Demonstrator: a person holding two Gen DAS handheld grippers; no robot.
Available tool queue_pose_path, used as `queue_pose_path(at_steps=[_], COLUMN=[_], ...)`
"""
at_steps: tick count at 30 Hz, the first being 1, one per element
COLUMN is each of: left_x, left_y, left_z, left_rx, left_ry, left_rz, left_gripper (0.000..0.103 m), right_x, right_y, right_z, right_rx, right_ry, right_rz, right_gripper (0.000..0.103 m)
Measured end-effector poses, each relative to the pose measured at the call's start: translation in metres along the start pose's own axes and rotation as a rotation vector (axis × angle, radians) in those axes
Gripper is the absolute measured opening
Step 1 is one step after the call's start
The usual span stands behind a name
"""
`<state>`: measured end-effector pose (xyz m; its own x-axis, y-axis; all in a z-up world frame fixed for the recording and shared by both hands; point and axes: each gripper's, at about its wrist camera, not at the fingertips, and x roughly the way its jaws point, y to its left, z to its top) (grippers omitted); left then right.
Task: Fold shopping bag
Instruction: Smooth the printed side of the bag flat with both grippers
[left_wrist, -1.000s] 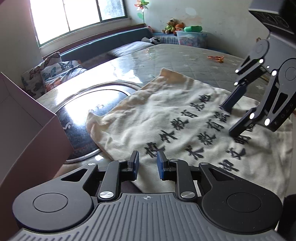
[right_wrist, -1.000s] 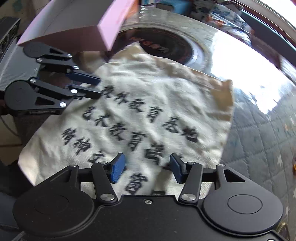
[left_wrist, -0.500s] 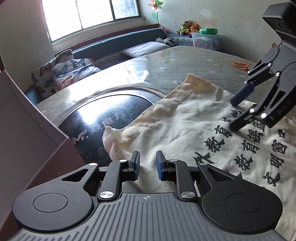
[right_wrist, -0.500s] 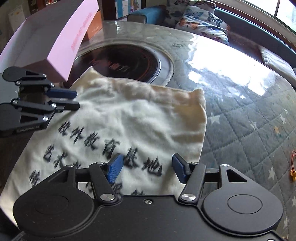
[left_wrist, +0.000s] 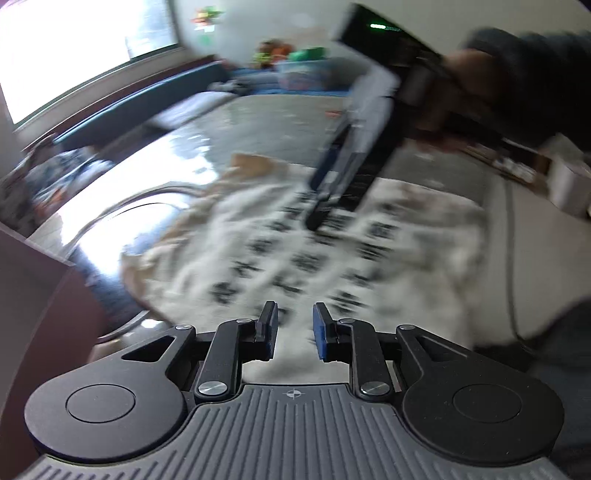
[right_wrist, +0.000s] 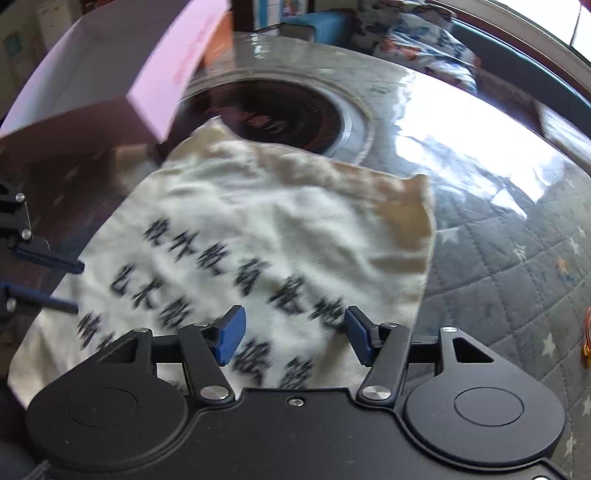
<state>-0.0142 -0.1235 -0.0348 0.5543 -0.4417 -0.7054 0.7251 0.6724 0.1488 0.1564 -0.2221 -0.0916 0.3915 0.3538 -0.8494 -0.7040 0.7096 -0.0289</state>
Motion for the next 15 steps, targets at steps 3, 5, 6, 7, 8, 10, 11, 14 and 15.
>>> queue_pose_path(at_steps=[3,5,6,7,8,10,11,14,15], left_x=[0.007,0.011,0.012,0.014,0.015,0.015,0.014,0.017,0.016], left_y=[-0.013,-0.016,-0.017,-0.017,-0.018,-0.016,-0.015,-0.008,-0.007], left_z=[-0.004,-0.006,-0.008,-0.009,-0.011,-0.013,-0.013,-0.014,-0.015], left_rx=[0.036,0.033,0.036,0.039,0.042,0.036,0.033,0.01,0.007], left_ry=[0.013,0.018,0.024,0.029,0.034,0.035,0.037,0.039,0.04], left_rz=[-0.015,-0.026,-0.027,-0.029,-0.03,-0.036,-0.039,-0.042,-0.042], left_gripper=[0.023,0.023,0.023,0.023,0.023,0.023,0.025,0.027,0.027], right_x=[-0.005,-0.008,-0.01,-0.012,-0.016,-0.02,-0.023,-0.028,-0.028], right_y=[0.024,0.039,0.045,0.049,0.054,0.055,0.053,0.042,0.04], right_z=[-0.008,-0.013,-0.015,-0.018,-0.023,-0.029,-0.034,-0.04,-0.041], right_rx=[-0.057,-0.101,-0.117,-0.13,-0.148,-0.156,-0.152,-0.124,-0.116], right_ry=[0.003,0.005,0.008,0.012,0.018,0.029,0.037,0.049,0.052], right_rz=[0.045,0.073,0.083,0.09,0.093,0.097,0.094,0.074,0.067], right_gripper=[0.063,0.063,0.063,0.063,0.063,0.062,0.062,0.062,0.062])
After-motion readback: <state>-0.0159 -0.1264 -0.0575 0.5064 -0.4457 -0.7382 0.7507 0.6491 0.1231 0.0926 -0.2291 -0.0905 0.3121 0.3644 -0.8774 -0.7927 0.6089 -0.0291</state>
